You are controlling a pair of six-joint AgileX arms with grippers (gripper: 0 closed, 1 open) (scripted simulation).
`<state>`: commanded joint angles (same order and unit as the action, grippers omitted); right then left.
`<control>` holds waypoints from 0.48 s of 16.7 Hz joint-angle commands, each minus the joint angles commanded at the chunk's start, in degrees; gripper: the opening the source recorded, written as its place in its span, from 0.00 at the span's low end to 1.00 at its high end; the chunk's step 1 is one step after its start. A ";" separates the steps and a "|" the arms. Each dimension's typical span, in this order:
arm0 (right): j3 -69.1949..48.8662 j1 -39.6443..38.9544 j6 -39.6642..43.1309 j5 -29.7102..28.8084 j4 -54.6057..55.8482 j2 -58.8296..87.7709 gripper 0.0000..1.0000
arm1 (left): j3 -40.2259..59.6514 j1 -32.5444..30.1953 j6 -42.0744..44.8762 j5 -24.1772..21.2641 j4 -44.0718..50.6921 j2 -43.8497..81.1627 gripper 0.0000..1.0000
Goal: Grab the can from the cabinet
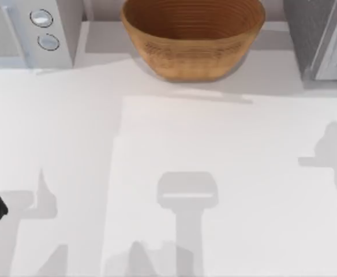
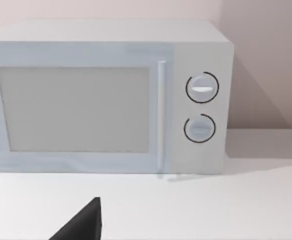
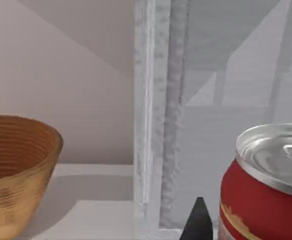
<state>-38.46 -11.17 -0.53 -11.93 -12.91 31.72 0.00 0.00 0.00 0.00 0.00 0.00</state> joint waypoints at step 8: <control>35.33 9.97 0.51 10.66 11.31 -28.61 0.00 | 0.00 0.00 0.00 0.00 0.00 0.00 1.00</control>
<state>-3.12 -1.20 -0.02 -1.28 -1.60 3.11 0.00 0.00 0.00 0.00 0.00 0.00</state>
